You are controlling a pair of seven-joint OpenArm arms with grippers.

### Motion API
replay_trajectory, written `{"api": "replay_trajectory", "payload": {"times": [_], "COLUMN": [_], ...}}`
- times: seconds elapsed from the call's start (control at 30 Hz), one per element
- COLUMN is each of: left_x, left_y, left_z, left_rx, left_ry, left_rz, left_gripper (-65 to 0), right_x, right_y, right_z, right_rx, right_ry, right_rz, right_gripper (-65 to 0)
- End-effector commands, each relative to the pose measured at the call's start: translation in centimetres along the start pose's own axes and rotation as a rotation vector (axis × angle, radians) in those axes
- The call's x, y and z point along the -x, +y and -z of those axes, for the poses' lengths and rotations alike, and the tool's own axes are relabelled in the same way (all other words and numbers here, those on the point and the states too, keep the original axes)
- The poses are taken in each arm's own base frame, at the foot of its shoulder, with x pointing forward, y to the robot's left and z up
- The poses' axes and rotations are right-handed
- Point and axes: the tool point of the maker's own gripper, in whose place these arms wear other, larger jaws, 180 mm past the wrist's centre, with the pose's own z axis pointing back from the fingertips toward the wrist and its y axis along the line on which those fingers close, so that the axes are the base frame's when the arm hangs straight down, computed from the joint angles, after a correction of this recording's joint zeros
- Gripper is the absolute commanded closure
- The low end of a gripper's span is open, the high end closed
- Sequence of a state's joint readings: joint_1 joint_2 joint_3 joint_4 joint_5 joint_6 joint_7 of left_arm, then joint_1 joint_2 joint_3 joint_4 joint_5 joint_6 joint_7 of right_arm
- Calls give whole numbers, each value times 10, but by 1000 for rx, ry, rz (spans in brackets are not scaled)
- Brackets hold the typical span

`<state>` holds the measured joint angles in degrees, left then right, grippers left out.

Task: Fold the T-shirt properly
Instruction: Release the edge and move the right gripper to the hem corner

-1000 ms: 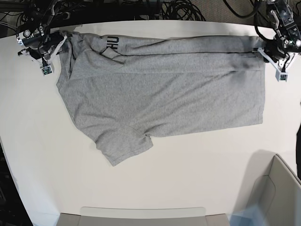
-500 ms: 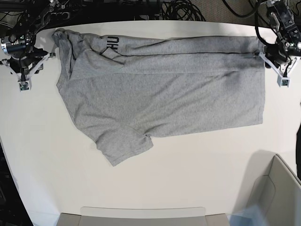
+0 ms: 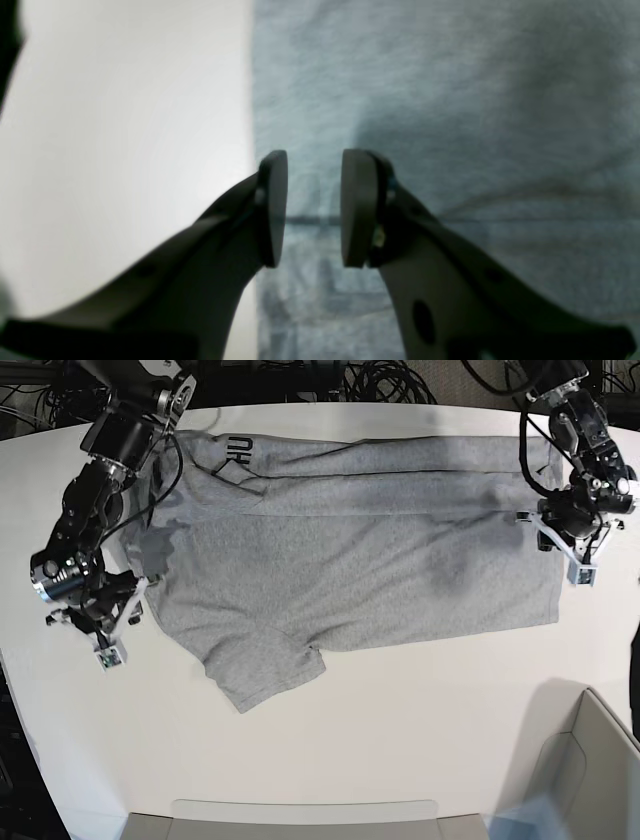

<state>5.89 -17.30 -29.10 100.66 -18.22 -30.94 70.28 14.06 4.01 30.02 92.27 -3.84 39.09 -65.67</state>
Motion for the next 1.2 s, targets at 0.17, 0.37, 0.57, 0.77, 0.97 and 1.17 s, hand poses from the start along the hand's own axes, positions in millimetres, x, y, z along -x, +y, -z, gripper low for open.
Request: {"api": "replay_trajectory", "payload": {"times": [0.17, 0.37, 0.57, 0.77, 0.97, 1.17], "left_x": [-14, -14, -14, -14, -14, -14], "left_y": [-9, -11, -11, -11, -11, -11], "left_z": [-1, -1, 0, 0, 0, 0], "left_rx": [13, 18, 19, 19, 19, 18], "left_ry": [-35, -35, -35, -35, -35, -36], "left_rz": [43, 50, 49, 50, 50, 49], "left_gripper": [-191, -191, -191, -191, -191, -191], "right_x": [-48, -26, 15, 54, 49, -9], "right_y": [60, 92, 94, 110, 126, 109], "right_z": [49, 82, 84, 61, 26, -10], "right_rx": [-207, -293, -248, -236, -207, -119], "right_ry": [-160, -111, -34, 72, 31, -143], "right_rz": [-94, -22, 28, -14, -44, -65], "right_gripper": [-223, -223, -223, -223, -223, -223]}}
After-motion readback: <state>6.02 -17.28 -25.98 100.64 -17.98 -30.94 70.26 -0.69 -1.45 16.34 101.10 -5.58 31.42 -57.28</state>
